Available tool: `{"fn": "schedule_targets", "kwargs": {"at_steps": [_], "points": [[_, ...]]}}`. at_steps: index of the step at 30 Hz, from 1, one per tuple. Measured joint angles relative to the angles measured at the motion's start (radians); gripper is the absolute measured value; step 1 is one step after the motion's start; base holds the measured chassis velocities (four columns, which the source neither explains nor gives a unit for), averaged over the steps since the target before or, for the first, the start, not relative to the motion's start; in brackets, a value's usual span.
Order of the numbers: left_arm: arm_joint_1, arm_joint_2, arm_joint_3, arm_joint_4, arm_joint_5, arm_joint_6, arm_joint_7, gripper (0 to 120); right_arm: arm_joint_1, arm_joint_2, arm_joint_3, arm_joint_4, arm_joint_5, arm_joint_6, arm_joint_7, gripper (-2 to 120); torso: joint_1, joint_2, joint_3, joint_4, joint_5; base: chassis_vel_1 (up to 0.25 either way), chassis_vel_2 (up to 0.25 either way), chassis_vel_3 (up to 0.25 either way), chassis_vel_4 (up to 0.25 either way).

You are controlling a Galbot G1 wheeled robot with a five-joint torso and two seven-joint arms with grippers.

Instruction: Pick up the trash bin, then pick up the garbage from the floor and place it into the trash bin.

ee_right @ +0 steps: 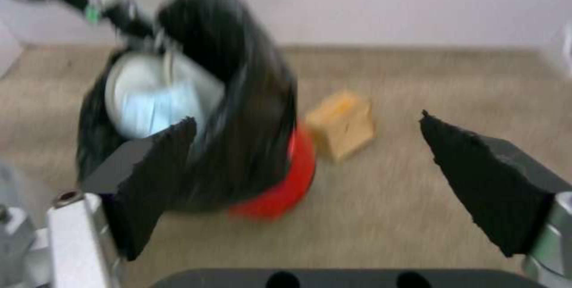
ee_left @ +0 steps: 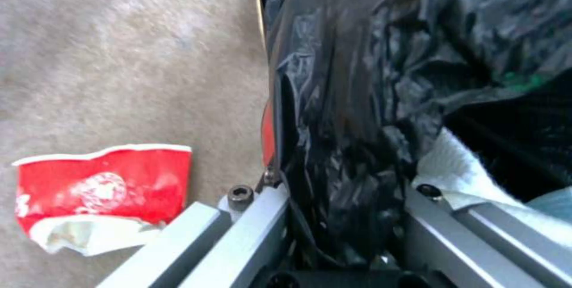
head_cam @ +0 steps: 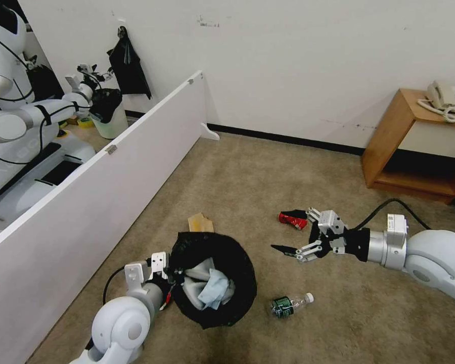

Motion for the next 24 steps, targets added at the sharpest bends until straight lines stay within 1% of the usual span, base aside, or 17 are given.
{"fn": "schedule_targets", "kwargs": {"at_steps": [1, 4, 5, 7, 10, 12, 13, 15, 16, 17, 18, 19, 20, 21, 22, 23, 24], "points": [[0.0, 0.0, 0.0, 0.0, 0.0, 0.0, 0.0, 0, 0.0, 0.0, 0.0, 0.0, 0.0, 0.0, 0.0, 98, 0.0, 0.0, 0.0, 0.0, 0.0, 0.0, 0.0, 0.0, 0.0], [0.002, -0.017, -0.015, 0.002, 0.029, -0.007, 0.001, 0, 0.003, -0.017, -0.025, -0.047, -0.043, -0.056, -0.049, 100, 0.0, 0.0, 0.0, -0.0001, 0.0, 0.0, 0.0, 0.0, 0.0], [0.002, -0.017, -0.015, 0.002, 0.029, -0.007, 0.001, 0, 0.003, -0.017, -0.025, -0.047, -0.043, -0.056, -0.049, 100, 0.0, 0.0, 0.0, -0.0001, 0.0, 0.0, 0.0, 0.0, 0.0], [0.002, -0.032, -0.022, 0.002, 0.038, -0.01, 0.003, 0, 0.012, -0.026, -0.043, -0.057, -0.064, -0.095, -0.082, 100, 0.0, 0.0, 0.0, -0.0001, 0.0, 0.0, 0.0, 0.0, 0.0], [0.002, -0.041, -0.024, 0.002, 0.043, -0.011, 0.006, 0, 0.022, -0.028, -0.057, -0.06, -0.077, -0.117, -0.1, 100, 0.0, 0.0, 0.0, -0.0001, -0.0002, 0.0, 0.0, 0.0, 0.0], [0.003, -0.058, -0.028, 0.003, 0.056, -0.014, 0.017, 0, 0.05, -0.022, -0.089, -0.068, -0.087, -0.148, -0.115, 100, 0.0, 0.0, 0.0, -0.0001, -0.0003, 0.0, 0.0, 0.0, 0.0], [0.003, -0.058, -0.028, 0.003, 0.056, -0.014, 0.017, 0, 0.05, -0.022, -0.089, -0.068, -0.087, -0.148, -0.115, 100, 0.0, 0.0, 0.0, -0.0001, -0.0003, 0.0, 0.0, 0.0, 0.0], [0.003, -0.067, -0.033, 0.003, 0.061, -0.016, 0.022, 0, 0.102, 0.002, -0.15, -0.079, -0.086, -0.167, -0.113, 100, 0.0, 0.0, 0.0, -0.0005, -0.0005, 0.0, 0.0, 0.0, 0.0], [0.003, -0.067, -0.033, 0.003, 0.061, -0.016, 0.022, 0, 0.102, 0.002, -0.15, -0.079, -0.086, -0.167, -0.113, 100, 0.0, 0.0, 0.0, -0.0005, -0.0005, 0.0, 0.0, 0.0, 0.0], [0.004, -0.07, -0.035, 0.003, 0.062, -0.018, 0.025, 0, 0.144, 0.022, -0.2, -0.085, -0.084, -0.172, -0.113, 100, 0.0, 0.0, 0.0, -0.0005, -0.0006, 0.0, 0.0, 0.0, 0.0], [0.005, -0.075, -0.041, 0.003, 0.066, -0.02, 0.032, 0, 0.272, 0.084, -0.332, -0.103, -0.075, -0.186, -0.108, 100, 0.0, 0.0, 0.0, -0.0008, 0.0006, 0.0, 0.0, 0.0, 0.0], [0.005, -0.075, -0.041, 0.003, 0.066, -0.02, 0.032, 0, 0.272, 0.084, -0.332, -0.103, -0.075, -0.186, -0.108, 100, 0.0, 0.0, 0.0, -0.0008, 0.0006, 0.0, 0.0, 0.0, 0.0], [0.005, -0.078, -0.044, 0.003, 0.067, -0.022, 0.034, 0, 0.357, 0.126, -0.402, -0.118, -0.063, -0.195, -0.101, 100, 0.0, 0.0, 0.0, 0.0005, 0.0002, 0.0, 0.0, 0.0, 0.0], [0.004, -0.081, -0.046, 0.002, 0.068, -0.022, 0.034, 0, 0.418, 0.164, -0.455, -0.129, -0.051, -0.203, -0.096, 100, 0.0, 0.0, 0.0, 0.0004, -0.0007, 0.0, 0.0, 0.0, 0.0], [0.004, -0.081, -0.046, 0.002, 0.068, -0.022, 0.034, 0, 0.418, 0.164, -0.455, -0.129, -0.051, -0.203, -0.096, 100, 0.0, 0.0, 0.0, 0.0004, -0.0007, 0.0, 0.0, 0.0, 0.0], [0.004, -0.082, -0.047, 0.002, 0.068, -0.022, 0.035, 0, 0.464, 0.193, -0.498, -0.138, -0.041, -0.213, -0.093, 100, 0.0, 0.0, 0.0, 0.0002, -0.001, 0.0, 0.0, 0.0, 0.0], [0.004, -0.085, -0.05, -0.001, 0.068, -0.022, 0.035, 0, 0.538, 0.24, -0.567, -0.156, -0.025, -0.226, -0.089, 100, 0.0, 0.0, 0.0, 0.0004, 0.0001, 0.0, 0.0, 0.0, 0.0]]}}
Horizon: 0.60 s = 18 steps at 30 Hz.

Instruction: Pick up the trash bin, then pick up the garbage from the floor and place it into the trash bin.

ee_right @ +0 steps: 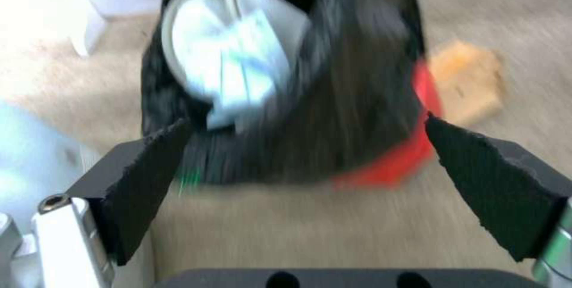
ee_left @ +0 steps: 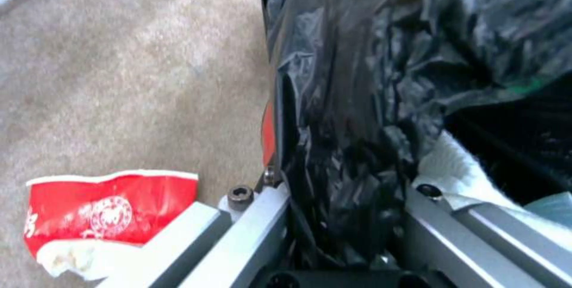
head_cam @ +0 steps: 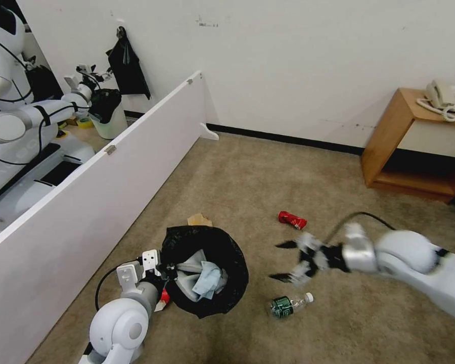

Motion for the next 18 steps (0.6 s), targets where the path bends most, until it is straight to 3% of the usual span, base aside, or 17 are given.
{"fn": "schedule_targets", "kwargs": {"at_steps": [1, 2, 10, 18], "points": [[0.0, 0.0, 0.0, 0.0, 0.0, 0.0, 0.0, 0, 0.0, 0.0, 0.0, 0.0, 0.0, 0.0, 0.0, 100, 0.0, 0.0, 0.0, 0.0, 0.0, 0.0, 0.0, 0.0, 0.0], [-0.001, -0.003, -0.007, -0.006, 0.0, 0.0, 0.001, 0, 0.133, 0.075, -0.112, -0.039, 0.026, -0.017, 0.004, 100, 0.0, 0.0, 0.0, -0.0001, -0.0006, 0.0, 0.0, 0.0, 0.0], [0.003, 0.0, -0.059, -0.02, -0.001, -0.001, 0.01, 0, 0.397, 0.257, -0.397, -0.171, 0.136, -0.099, -0.067, 100, 0.0, 0.0, 0.0, -0.0007, -0.0008, 0.0, 0.0, 0.0, 0.0], [0.007, 0.008, -0.078, -0.017, -0.005, -0.001, 0.042, 0, 0.512, 0.268, -0.557, -0.235, 0.181, -0.116, -0.243, 100, 0.0, 0.0, 0.0, -0.0006, -0.0004, 0.0, 0.0, 0.0, 0.0]]}}
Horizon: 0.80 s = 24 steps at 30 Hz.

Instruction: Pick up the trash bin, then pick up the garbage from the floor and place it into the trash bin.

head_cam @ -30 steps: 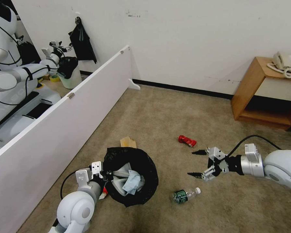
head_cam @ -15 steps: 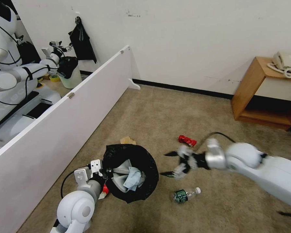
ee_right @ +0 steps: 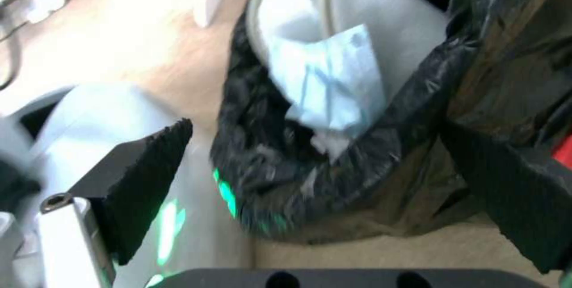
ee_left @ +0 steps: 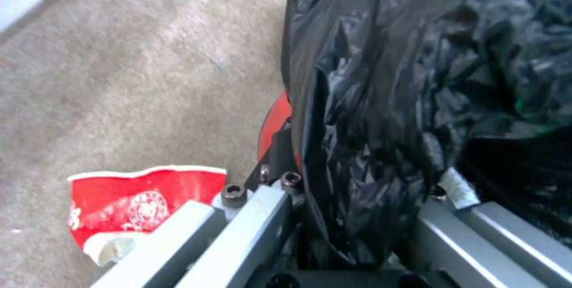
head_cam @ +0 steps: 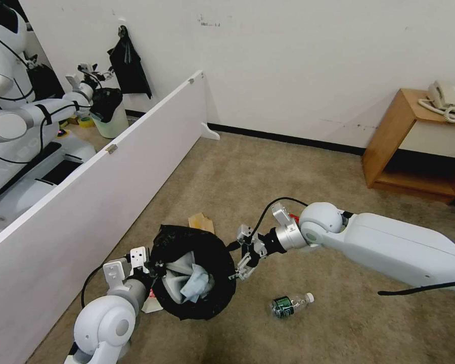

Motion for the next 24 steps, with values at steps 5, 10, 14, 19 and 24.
{"fn": "schedule_targets", "kwargs": {"at_steps": [5, 10, 14, 19, 24], "points": [[0.0, -0.008, 0.0, 0.002, 0.0, -0.004, 0.004, 0, 0.033, -0.005, -0.044, -0.03, -0.038, 0.017, -0.09, 100, 0.0, 0.0, 0.0, 0.0006, 0.0003, 0.0, 0.0, 0.0, 0.0], [-0.002, -0.011, -0.008, -0.003, 0.007, -0.033, -0.003, 0, 0.016, -0.027, -0.06, -0.031, -0.05, 0.018, -0.11, 100, 0.0, 0.0, 0.0, -0.0014, 0.0011, 0.0, 0.0, 0.0, 0.0], [0.004, -0.011, 0.0, -0.005, 0.007, -0.028, 0.001, 0, -0.024, -0.053, -0.018, -0.024, -0.045, 0.018, -0.097, 100, 0.0, 0.0, 0.0, -0.0003, -0.0002, 0.0, 0.0, 0.0, 0.0], [0.005, -0.01, 0.009, 0.001, 0.019, -0.024, 0.002, 0, -0.038, -0.074, 0.015, -0.023, -0.037, 0.023, -0.088, 100, 0.0, 0.0, 0.0, 0.0003, 0.0003, 0.0, 0.0, 0.0, 0.0], [0.0, -0.008, 0.02, 0.001, 0.018, -0.02, 0.003, 0, -0.039, -0.086, 0.028, -0.027, -0.039, 0.031, -0.095, 100, 0.0, 0.0, 0.0, 0.0002, 0.0001, 0.0, 0.0, 0.0, 0.0]]}}
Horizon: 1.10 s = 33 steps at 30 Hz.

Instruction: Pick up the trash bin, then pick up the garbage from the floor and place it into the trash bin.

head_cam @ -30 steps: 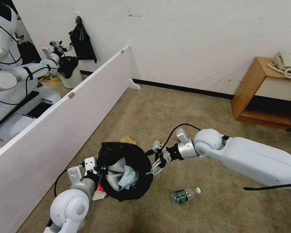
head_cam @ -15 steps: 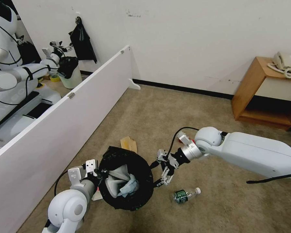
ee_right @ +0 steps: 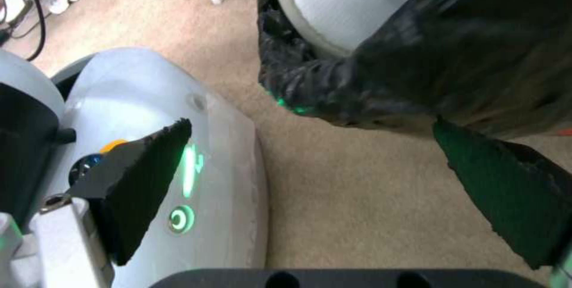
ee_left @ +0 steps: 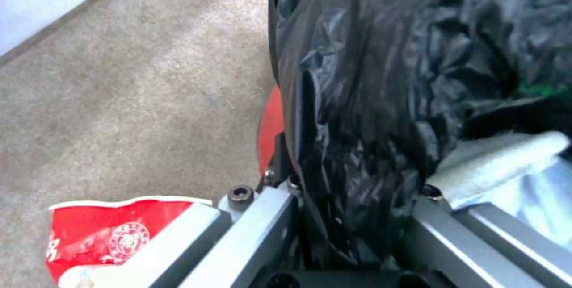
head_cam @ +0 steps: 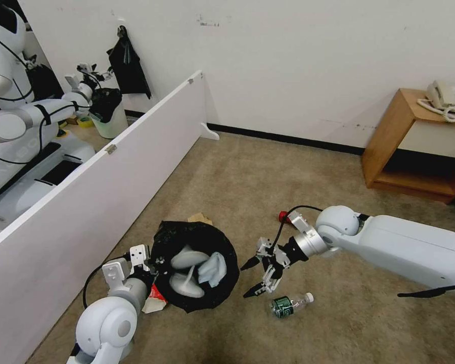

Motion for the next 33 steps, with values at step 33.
{"fn": "schedule_targets", "kwargs": {"at_steps": [33], "points": [[0.009, 0.006, 0.012, -0.036, 0.0, 0.013, -0.002, 0, -0.045, -0.074, 0.006, -0.127, -0.192, 0.058, -0.11, 100, 0.0, 0.0, 0.0, 0.0, 0.0001, 0.0, 0.0, 0.0, 0.0]]}}
